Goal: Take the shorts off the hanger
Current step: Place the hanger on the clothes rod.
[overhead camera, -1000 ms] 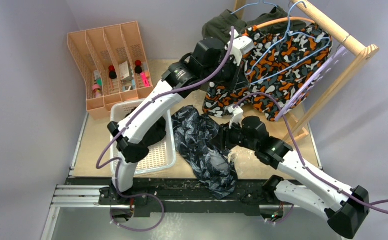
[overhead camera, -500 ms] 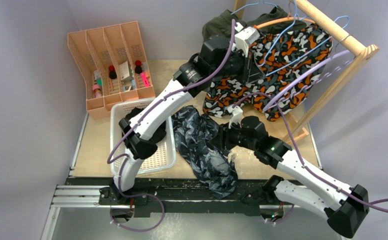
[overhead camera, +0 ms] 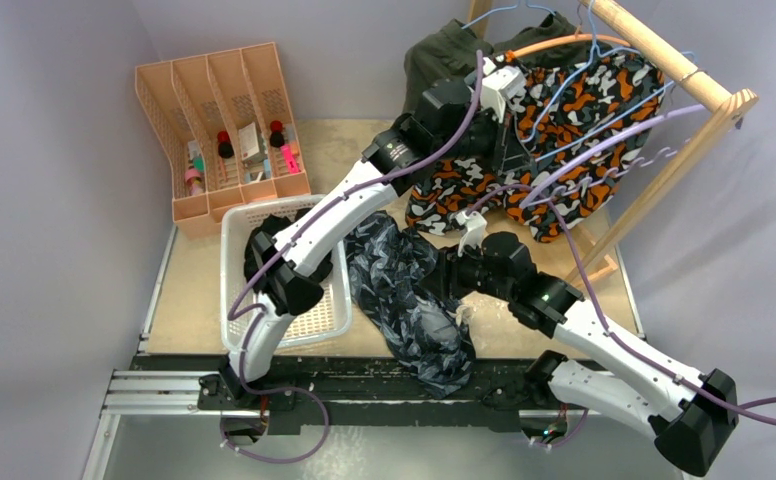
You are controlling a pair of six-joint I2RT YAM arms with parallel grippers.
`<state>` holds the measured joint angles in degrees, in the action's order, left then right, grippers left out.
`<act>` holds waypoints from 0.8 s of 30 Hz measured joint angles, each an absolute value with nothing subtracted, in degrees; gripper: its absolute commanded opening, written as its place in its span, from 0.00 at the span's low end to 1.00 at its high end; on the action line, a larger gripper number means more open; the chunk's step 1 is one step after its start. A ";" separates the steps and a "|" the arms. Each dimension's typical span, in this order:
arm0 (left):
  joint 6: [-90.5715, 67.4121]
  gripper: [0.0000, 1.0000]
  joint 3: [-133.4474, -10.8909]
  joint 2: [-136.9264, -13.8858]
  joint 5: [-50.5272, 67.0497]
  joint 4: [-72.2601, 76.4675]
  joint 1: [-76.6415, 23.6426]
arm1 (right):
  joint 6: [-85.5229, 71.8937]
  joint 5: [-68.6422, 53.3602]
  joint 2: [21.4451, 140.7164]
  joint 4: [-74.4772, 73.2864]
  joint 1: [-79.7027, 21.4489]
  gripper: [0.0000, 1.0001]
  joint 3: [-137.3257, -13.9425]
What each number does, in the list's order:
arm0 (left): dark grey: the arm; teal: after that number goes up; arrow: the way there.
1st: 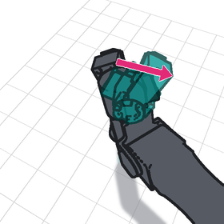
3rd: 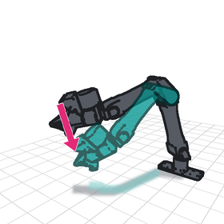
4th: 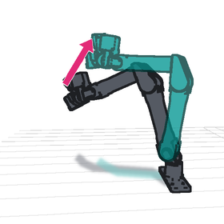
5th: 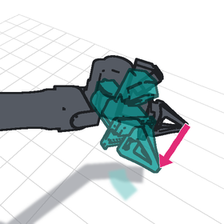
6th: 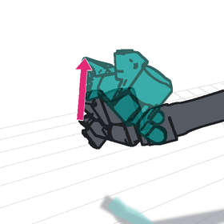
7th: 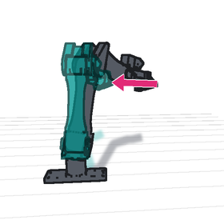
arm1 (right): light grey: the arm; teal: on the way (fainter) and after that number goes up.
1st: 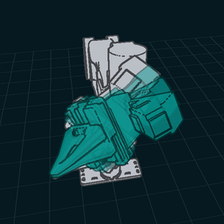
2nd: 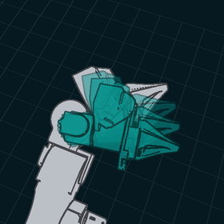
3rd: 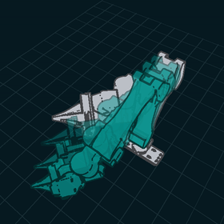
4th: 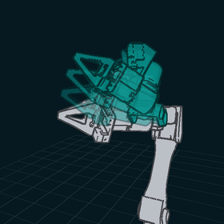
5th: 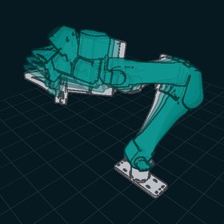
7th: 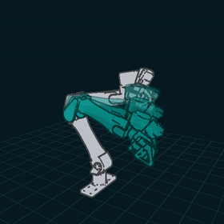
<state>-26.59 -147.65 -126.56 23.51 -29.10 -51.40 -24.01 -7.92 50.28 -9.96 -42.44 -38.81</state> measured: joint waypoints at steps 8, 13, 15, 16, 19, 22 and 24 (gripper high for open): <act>-25.41 0.00 -147.65 -126.72 23.62 -30.87 -51.64 | -24.67 -7.01 50.37 -9.89 -42.44 0.50 -38.81; -24.18 0.00 -147.79 -126.72 23.09 -32.29 -52.45 | -25.06 -7.01 51.40 -9.54 -42.44 0.50 -38.81; -23.81 0.00 -147.96 -126.72 22.94 -32.51 -52.84 | -25.17 -7.01 51.90 -9.54 -42.44 0.50 -38.81; -23.46 0.00 -148.00 -126.72 22.96 -32.80 -53.04 | -25.28 -7.01 52.12 -9.52 -42.44 0.50 -38.81; -22.96 0.00 -148.03 -126.72 22.96 -33.23 -53.47 | -25.54 -7.01 52.53 -9.47 -42.44 0.50 -38.81; -22.87 0.00 -148.09 -126.72 22.96 -33.50 -53.84 | -25.67 -7.01 52.62 -9.32 -42.44 0.50 -38.81; -22.76 0.00 -148.18 -126.72 22.87 -33.80 -53.95 | -25.74 -7.01 52.64 -9.08 -42.44 0.50 -38.81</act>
<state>-22.76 -148.18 -126.72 22.87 -33.80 -53.95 -25.74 -7.01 52.64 -9.08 -42.44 -38.81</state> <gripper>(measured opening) 0.015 0.497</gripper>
